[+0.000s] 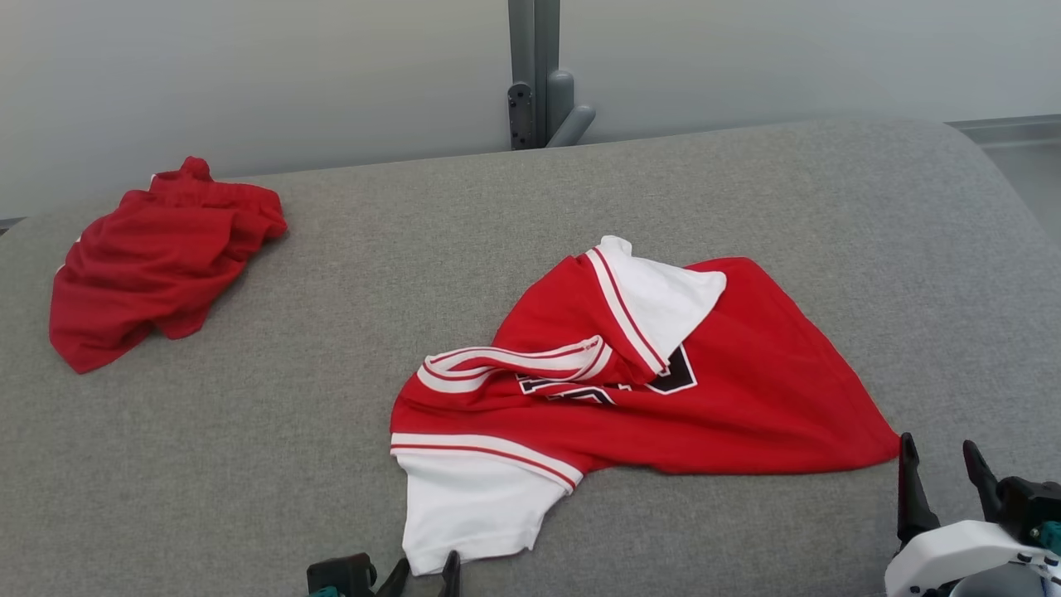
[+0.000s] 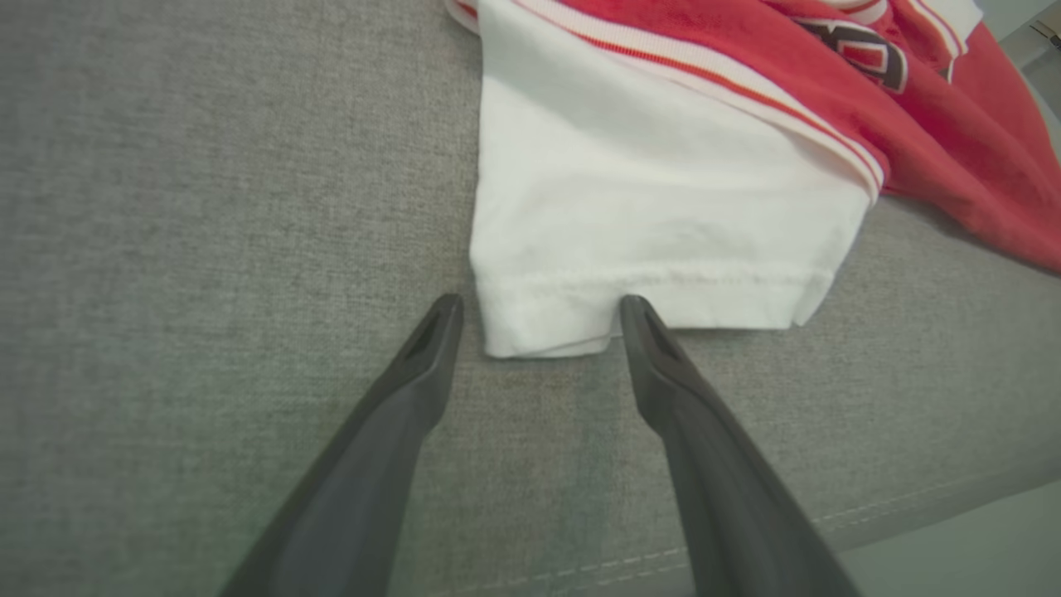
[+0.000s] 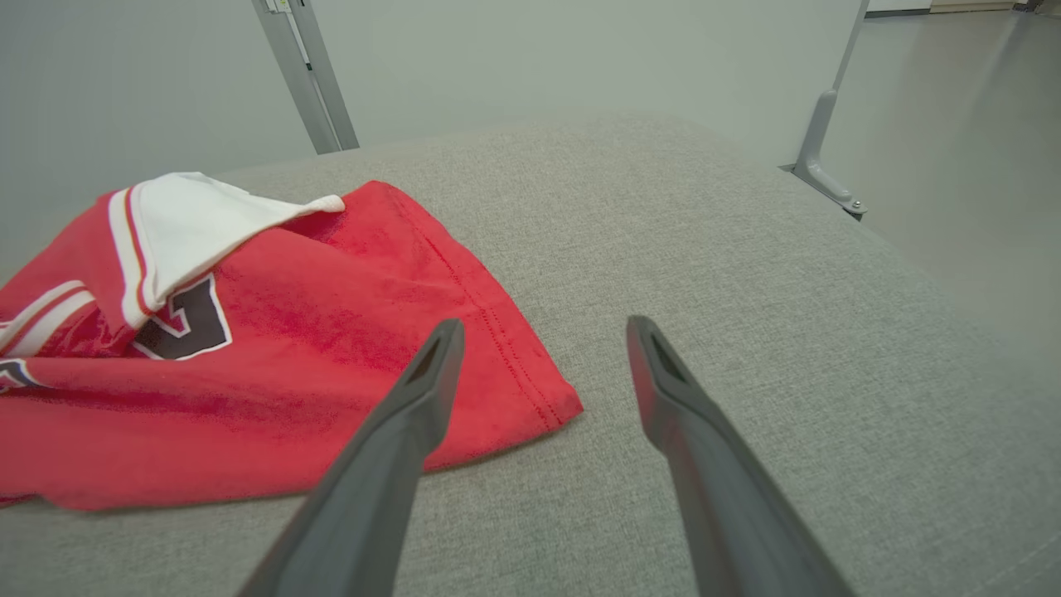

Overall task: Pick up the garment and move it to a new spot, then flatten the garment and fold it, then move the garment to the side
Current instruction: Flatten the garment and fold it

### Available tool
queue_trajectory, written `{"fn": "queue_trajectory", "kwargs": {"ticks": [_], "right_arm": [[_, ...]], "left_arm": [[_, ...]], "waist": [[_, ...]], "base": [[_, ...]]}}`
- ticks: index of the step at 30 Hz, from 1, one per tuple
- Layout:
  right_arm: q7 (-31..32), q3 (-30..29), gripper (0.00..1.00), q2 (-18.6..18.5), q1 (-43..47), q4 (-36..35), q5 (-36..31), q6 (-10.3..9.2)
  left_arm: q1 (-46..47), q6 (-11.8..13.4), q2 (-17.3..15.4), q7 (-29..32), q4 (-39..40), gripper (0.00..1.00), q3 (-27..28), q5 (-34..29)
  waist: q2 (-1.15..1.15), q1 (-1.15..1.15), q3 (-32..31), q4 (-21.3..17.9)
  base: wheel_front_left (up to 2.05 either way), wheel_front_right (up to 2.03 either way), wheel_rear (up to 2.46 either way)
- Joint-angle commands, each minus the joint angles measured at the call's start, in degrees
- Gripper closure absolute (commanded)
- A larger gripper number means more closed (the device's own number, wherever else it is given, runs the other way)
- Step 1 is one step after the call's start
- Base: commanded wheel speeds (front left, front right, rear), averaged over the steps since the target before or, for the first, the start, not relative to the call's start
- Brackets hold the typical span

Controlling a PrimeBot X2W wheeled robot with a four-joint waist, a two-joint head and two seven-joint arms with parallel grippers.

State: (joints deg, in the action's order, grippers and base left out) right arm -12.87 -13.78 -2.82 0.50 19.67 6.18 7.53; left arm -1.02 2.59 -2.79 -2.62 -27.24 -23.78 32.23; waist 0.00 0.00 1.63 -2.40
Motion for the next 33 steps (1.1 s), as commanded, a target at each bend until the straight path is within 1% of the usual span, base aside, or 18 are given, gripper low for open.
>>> {"fn": "queue_trajectory", "kwargs": {"ticks": [1, 3, 4, 6, 8, 9, 10, 12, 17, 22, 23, 24, 25, 26, 28, 29, 30, 33], "right_arm": [[-0.3, -0.9, 0.00, -0.2, -1.1, 1.0, -0.7, -0.08], [-0.2, -2.6, 0.00, -0.1, -2.5, 4.1, -1.8, -0.08], [-0.1, -3.3, 0.00, -0.1, -3.4, 5.6, -2.1, -0.08], [-0.1, -4.6, 0.00, -0.1, -5.2, 9.0, -2.7, -0.08], [-0.4, -5.6, 0.00, -0.1, -7.1, 12.0, -2.9, -0.08], [-0.4, -6.2, 0.00, -0.1, -7.8, 13.7, -3.6, -0.08], [-0.5, -6.7, 0.00, -0.1, -8.6, 15.4, -4.0, -0.08], [-0.8, -7.6, 0.00, -0.1, -10.4, 18.5, -4.1, -0.08], [-1.2, -7.9, 0.00, -0.2, -14.1, 25.8, -3.0, -0.08], [-1.6, -8.0, 0.00, -0.2, -16.5, 30.0, -2.4, -0.08], [-1.7, -8.1, 0.07, -0.2, -17.1, 30.9, -2.2, -0.08], [-1.7, -8.2, 0.25, -0.2, -17.6, 32.0, -1.9, -0.08], [-1.7, -8.4, 0.56, -0.8, -18.5, 34.0, -1.7, -0.08], [-1.7, -8.4, 0.56, -0.8, -18.5, 34.0, -1.7, -0.08], [-1.7, -8.6, 0.78, -0.9, -19.3, 35.7, -1.2, -0.08], [-1.8, -8.7, 0.92, -0.8, -19.7, 36.4, -0.4, -0.08], [-1.9, -8.7, 1.00, -0.8, -20.0, 36.9, 0.3, -0.08], [-2.1, -8.1, 1.00, -1.1, -20.7, 37.7, 2.3, -0.08]], "left_arm": [[0.7, -0.2, -0.2, 0.2, -0.5, 0.10, -0.2, 1.0], [1.0, -0.1, -0.2, 0.1, -1.0, 0.23, -0.7, 2.4], [1.2, 0.0, -0.2, 0.1, -1.3, 0.32, -1.0, 2.4], [1.5, 0.3, -0.2, 0.1, -2.1, 0.55, -1.7, 2.9], [1.7, 0.0, -0.1, 0.6, -2.9, 0.64, -2.5, 3.4], [1.9, -0.2, -0.1, 0.8, -3.2, 0.70, -2.9, 3.7], [2.1, -0.4, -0.1, 1.1, -3.6, 0.80, -3.3, 3.7], [2.3, -0.9, -0.1, 1.4, -4.2, 0.89, -4.2, 4.0], [3.2, -1.2, -0.1, 1.4, -5.0, 1.00, -5.4, 4.5], [3.8, -1.0, -0.2, 0.8, -4.9, 1.00, -5.6, 4.2], [3.9, -1.1, -0.4, 0.7, -4.7, 1.00, -5.6, 4.2], [4.0, -1.2, -0.5, 0.6, -4.4, 1.00, -5.6, 4.2], [4.2, -1.3, -0.7, 0.6, -3.7, 1.00, -5.7, 4.1], [4.2, -1.3, -0.7, 0.6, -3.7, 1.00, -5.7, 4.1], [4.3, -1.3, -0.9, 0.6, -2.8, 1.00, -5.9, 4.1], [4.2, -1.4, -0.9, 0.6, -2.3, 1.00, -5.9, 4.1], [4.1, -1.5, -1.0, 0.5, -1.8, 1.00, -5.9, 4.3], [3.8, -1.5, -1.3, 0.0, -0.1, 1.00, -5.9, 4.3]], "waist": [[0.00, 0.00, 0.3, 0.0], [0.00, 0.00, 0.6, 0.2], [0.00, 0.00, 0.7, 0.3], [0.00, 0.00, 0.9, 0.5], [0.00, 0.00, 1.1, 0.7], [0.00, 0.00, 1.2, 0.9], [0.00, 0.00, 1.3, 1.1], [0.00, 0.00, 1.5, 1.5], [0.00, 0.00, 1.8, 2.4], [0.00, 0.00, 2.1, 2.9], [0.00, 0.00, 2.3, 3.1], [0.00, 0.00, 2.4, 3.2], [0.00, 0.00, 2.5, 3.6], [0.00, 0.00, 2.5, 3.6], [0.00, 0.00, 2.6, 3.9], [0.00, 0.00, 2.6, 4.0], [0.00, 0.00, 2.6, 4.1], [0.00, 0.00, 2.4, 4.3]], "base": [[0.00, 0.00, 0.00], [0.00, 0.00, 0.00], [0.00, 0.00, 0.00], [0.00, 0.00, 0.00], [0.00, 0.00, 0.00], [0.00, 0.00, 0.00], [0.00, 0.00, 0.00], [0.00, 0.00, 0.00], [0.00, 0.00, 0.00], [0.00, 0.00, 0.00], [0.00, 0.00, 0.00], [0.00, 0.00, 0.00], [0.00, 0.00, 0.00], [0.00, 0.00, 0.00], [0.00, 0.00, 0.00], [0.00, 0.00, 0.00], [0.00, 0.00, 0.00], [0.00, 0.00, 0.00]]}}
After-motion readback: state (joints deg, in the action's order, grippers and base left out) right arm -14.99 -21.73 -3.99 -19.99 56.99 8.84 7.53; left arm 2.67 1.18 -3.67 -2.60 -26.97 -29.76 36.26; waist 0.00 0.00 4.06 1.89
